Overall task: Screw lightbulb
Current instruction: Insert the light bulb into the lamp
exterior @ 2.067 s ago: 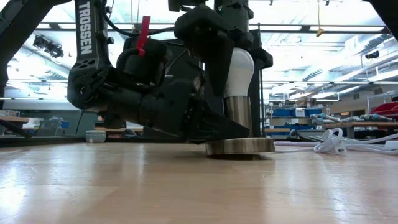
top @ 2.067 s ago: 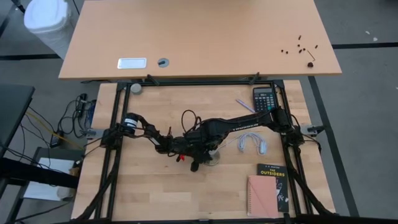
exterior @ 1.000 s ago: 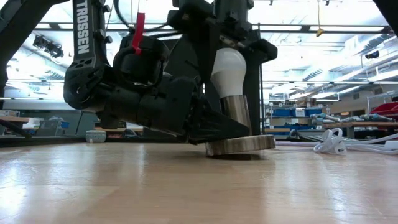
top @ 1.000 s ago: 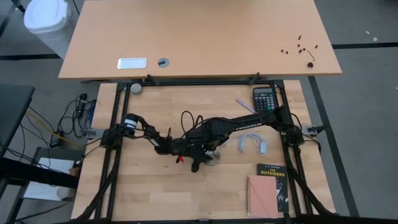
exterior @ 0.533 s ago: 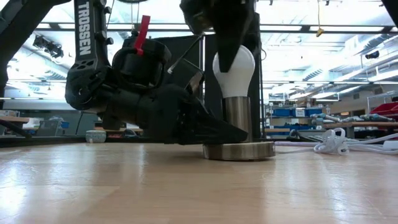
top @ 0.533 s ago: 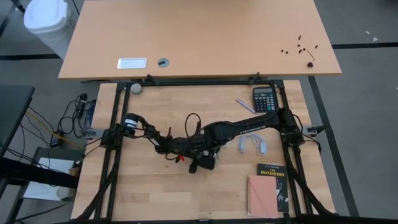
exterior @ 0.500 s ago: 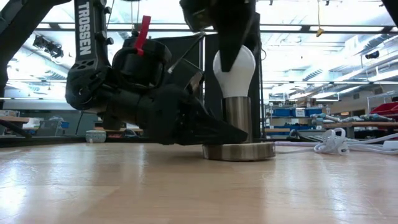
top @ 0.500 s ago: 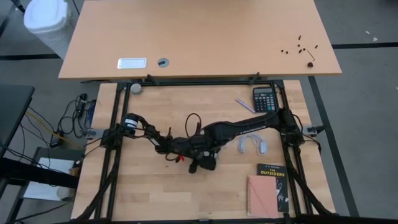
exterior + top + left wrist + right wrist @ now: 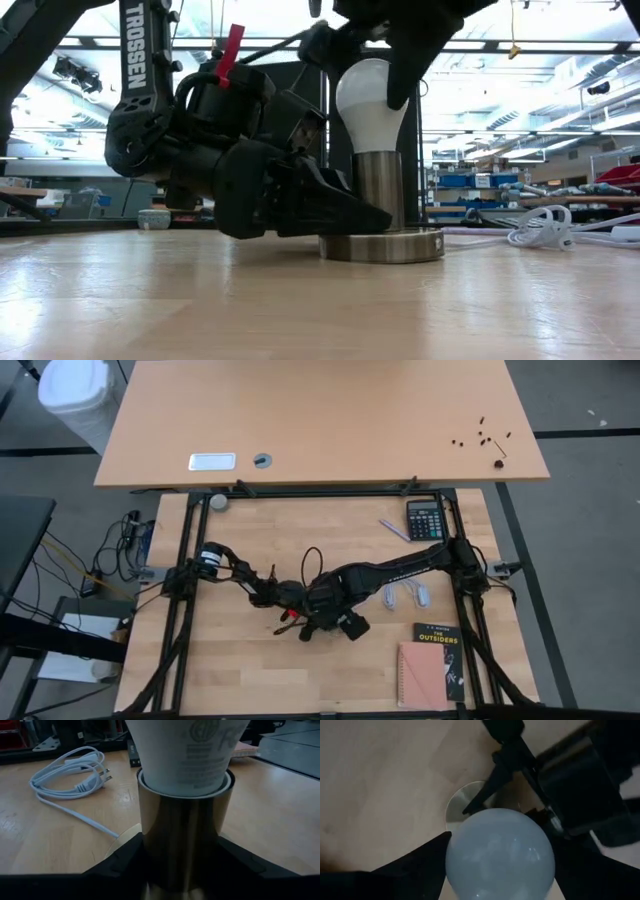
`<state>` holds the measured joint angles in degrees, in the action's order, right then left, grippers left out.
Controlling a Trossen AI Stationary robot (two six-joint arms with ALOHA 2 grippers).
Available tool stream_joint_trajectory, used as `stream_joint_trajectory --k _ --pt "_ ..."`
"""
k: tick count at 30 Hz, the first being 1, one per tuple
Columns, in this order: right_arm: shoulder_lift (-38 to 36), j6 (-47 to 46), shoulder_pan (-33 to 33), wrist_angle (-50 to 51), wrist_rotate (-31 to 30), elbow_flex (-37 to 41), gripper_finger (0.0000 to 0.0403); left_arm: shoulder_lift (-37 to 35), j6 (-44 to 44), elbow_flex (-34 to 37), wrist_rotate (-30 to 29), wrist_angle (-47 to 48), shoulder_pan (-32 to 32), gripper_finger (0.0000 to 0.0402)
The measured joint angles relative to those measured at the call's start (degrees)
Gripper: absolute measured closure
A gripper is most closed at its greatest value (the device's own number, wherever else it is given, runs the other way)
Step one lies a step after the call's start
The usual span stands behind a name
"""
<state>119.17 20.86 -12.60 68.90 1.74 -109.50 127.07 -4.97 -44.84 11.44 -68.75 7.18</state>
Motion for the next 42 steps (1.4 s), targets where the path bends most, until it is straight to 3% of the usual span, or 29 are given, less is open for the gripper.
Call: stream_joint_trajectory --k 11,35,42 --pt "1.6 13.2 -1.2 -1.4 -0.4 0.0 0.0083 0.0 -0.4 0.0 -0.1 0.0 0.1 0.0203" --pt "1.7 9.5 -1.2 -6.7 -0.7 3.4 0.0098 0.0 -0.4 0.0 -0.3 -0.2 0.1 0.0203" --pt "1.4 8.8 -1.2 -7.5 -0.9 5.4 0.0144 0.0 0.3 0.0 -0.5 -0.1 0.1 0.0203"
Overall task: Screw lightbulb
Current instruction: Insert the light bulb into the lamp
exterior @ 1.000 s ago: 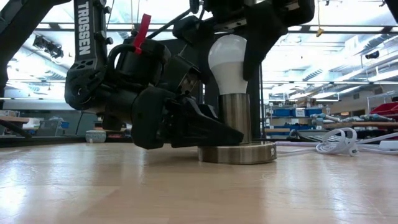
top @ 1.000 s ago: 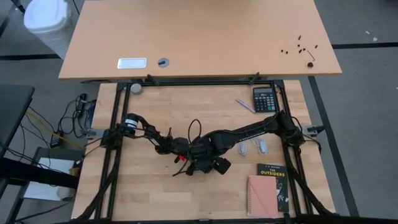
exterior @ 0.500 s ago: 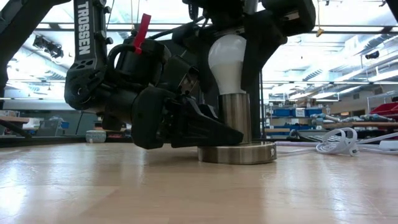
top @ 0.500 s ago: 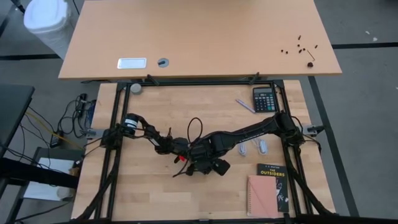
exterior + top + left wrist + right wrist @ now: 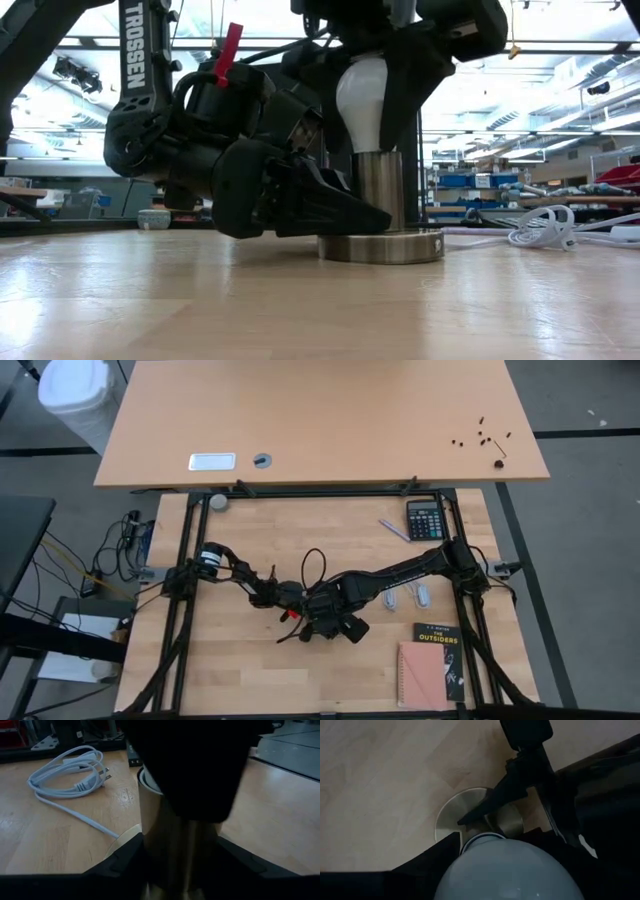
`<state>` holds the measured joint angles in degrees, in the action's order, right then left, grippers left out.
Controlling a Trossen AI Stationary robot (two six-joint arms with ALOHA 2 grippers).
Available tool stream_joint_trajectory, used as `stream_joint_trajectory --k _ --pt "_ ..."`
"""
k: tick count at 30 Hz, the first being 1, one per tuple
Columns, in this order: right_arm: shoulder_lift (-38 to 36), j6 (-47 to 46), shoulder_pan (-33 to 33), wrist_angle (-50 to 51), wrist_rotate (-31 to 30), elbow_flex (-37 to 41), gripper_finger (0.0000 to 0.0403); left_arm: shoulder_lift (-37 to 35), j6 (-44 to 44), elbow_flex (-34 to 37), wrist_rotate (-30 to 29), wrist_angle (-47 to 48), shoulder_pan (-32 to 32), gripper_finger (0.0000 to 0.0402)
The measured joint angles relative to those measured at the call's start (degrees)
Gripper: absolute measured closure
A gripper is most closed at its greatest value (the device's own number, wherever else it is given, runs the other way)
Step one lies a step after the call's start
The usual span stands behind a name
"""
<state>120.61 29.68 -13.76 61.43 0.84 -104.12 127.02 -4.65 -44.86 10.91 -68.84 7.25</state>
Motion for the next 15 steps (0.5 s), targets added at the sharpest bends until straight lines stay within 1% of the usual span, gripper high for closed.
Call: stream_joint_trajectory --k 2,6,9,12,15 --pt "-0.2 -0.4 0.0 -0.1 0.0 0.6 0.0154 0.0 0.6 0.0 0.0 0.0 0.0 0.0203" --pt "-0.2 -2.2 0.0 -0.1 -0.5 0.9 0.0154 0.0 0.6 0.0 0.0 0.2 0.0 0.0203" --pt "-0.2 -5.4 0.1 0.0 -0.8 0.9 0.0141 0.0 0.6 0.0 0.0 0.2 0.0 0.0203" --pt "-0.1 -10.0 0.6 0.2 -0.8 1.0 0.0136 0.0 0.6 0.0 0.1 0.2 0.0 0.0203" --pt "-0.1 -16.4 1.0 0.3 -0.7 1.0 0.0144 0.0 0.6 0.0 0.0 0.2 0.0 0.0203"
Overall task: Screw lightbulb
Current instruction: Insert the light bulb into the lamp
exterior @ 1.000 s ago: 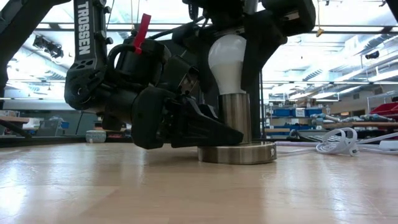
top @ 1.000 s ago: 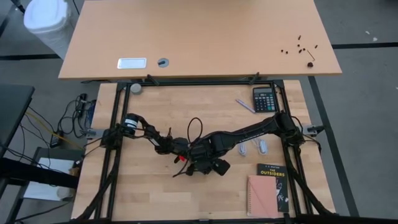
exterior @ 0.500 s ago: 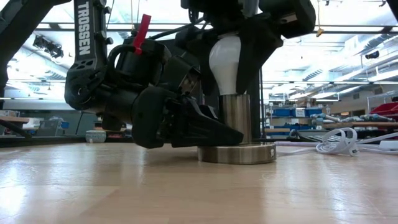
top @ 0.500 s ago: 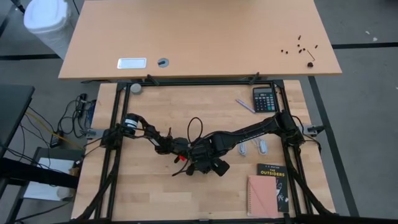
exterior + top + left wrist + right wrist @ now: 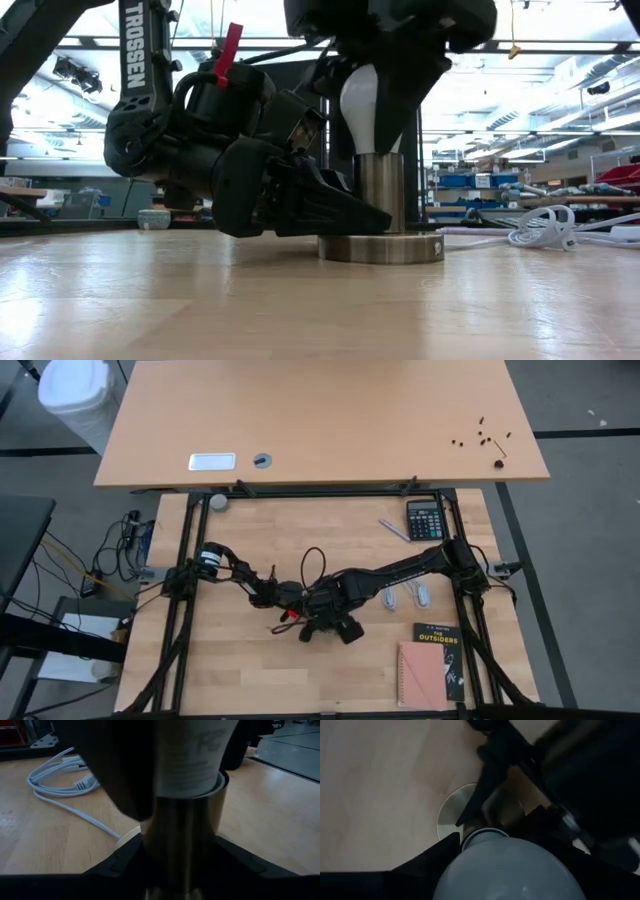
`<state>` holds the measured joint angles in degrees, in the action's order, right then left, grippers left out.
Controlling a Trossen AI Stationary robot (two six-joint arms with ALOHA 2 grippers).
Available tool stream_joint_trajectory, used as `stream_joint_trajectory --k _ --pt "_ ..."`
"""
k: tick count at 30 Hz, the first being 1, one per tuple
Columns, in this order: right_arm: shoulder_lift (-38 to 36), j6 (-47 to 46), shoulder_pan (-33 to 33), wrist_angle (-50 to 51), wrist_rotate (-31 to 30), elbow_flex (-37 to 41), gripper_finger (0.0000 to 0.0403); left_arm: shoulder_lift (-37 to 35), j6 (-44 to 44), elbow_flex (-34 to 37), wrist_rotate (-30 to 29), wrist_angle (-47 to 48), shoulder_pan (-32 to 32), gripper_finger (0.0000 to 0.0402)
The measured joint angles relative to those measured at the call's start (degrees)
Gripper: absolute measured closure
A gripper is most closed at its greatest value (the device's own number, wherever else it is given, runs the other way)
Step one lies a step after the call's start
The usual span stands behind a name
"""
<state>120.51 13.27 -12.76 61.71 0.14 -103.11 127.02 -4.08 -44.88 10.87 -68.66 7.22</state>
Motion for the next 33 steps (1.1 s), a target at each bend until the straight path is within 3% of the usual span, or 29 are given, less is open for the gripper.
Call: stream_joint_trajectory --k 4,11,19,28,33 --pt "0.0 -9.0 0.1 0.0 0.4 0.0 0.0152 0.0 0.2 0.0 -1.0 -0.1 0.0 0.0203" --pt "0.1 -24.9 -0.3 -0.1 1.2 0.0 0.0131 0.0 0.1 0.1 -2.1 -0.4 0.1 0.0203" --pt "0.6 -42.3 -0.4 0.1 2.5 -2.3 0.0146 0.0 0.3 0.1 -3.7 -0.9 0.2 0.0203" --pt "0.7 -57.7 -0.2 -1.3 2.7 -2.7 0.0124 0.1 1.1 0.1 -4.8 -2.1 0.2 0.0203" --pt "0.6 -57.9 0.1 -1.4 3.5 -2.7 0.0113 0.1 1.1 0.1 -4.9 -2.1 0.1 0.0203"
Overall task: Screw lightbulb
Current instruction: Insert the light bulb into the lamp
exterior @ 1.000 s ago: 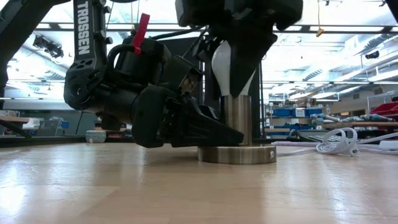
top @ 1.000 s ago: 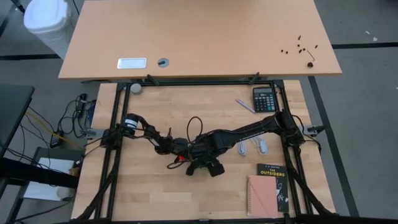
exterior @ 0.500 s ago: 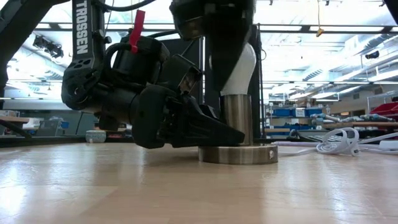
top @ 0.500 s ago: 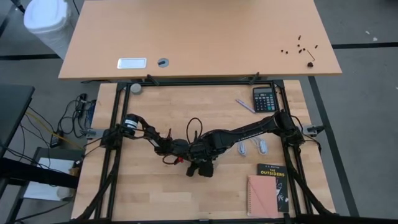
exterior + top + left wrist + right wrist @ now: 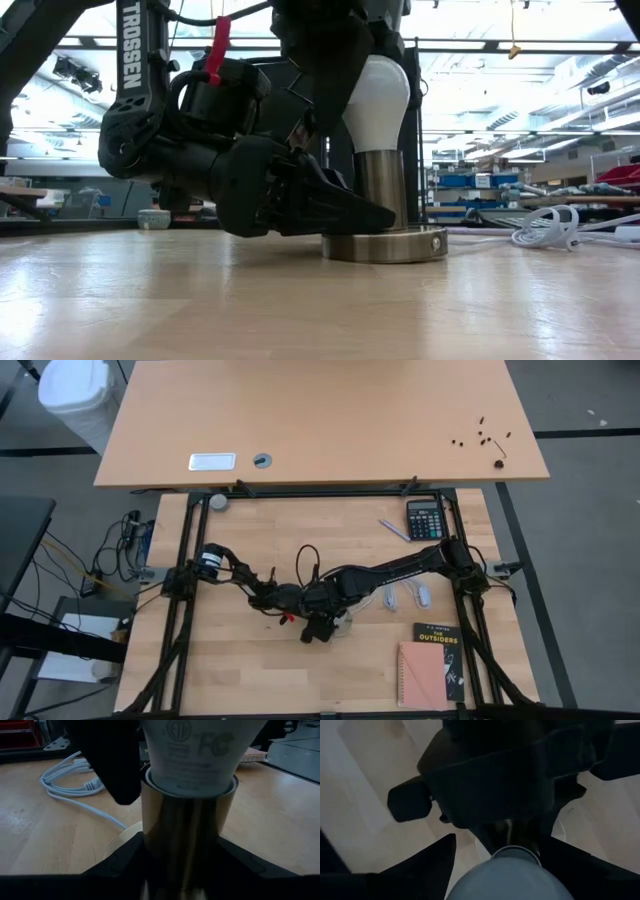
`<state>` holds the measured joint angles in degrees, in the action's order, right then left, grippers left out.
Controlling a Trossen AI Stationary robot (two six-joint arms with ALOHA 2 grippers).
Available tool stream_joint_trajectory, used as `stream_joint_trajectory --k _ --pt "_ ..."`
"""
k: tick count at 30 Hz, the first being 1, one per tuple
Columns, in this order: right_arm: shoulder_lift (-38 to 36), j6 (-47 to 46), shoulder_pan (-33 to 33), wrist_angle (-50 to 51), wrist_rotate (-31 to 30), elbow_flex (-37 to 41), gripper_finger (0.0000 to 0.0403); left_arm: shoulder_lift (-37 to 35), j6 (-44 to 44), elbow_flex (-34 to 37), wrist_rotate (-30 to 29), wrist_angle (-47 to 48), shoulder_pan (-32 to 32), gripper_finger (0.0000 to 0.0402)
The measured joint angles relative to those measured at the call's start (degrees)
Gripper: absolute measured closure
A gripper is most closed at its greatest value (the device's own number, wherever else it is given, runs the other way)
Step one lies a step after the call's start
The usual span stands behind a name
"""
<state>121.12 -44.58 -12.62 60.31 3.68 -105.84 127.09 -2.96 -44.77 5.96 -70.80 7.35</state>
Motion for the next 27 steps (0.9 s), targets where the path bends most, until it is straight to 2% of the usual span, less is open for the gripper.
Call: stream_joint_trajectory --k 6,12,21,27 --pt "-0.9 3.8 1.6 1.4 2.9 0.0 0.0098 0.0 0.2 -0.1 -0.6 -0.1 -0.1 0.0203" --pt "-1.3 19.8 0.5 4.7 2.8 -0.2 0.0094 0.0 0.4 -0.1 -0.6 0.1 -0.1 0.0203" --pt "-1.3 41.6 -0.5 5.0 -1.2 -0.2 0.0094 0.0 0.4 -0.1 -0.5 0.1 -0.1 0.0203" --pt "-1.4 58.5 -2.4 4.9 -8.3 -0.2 0.0094 0.0 0.6 -0.1 -0.5 0.1 -0.2 0.0203"
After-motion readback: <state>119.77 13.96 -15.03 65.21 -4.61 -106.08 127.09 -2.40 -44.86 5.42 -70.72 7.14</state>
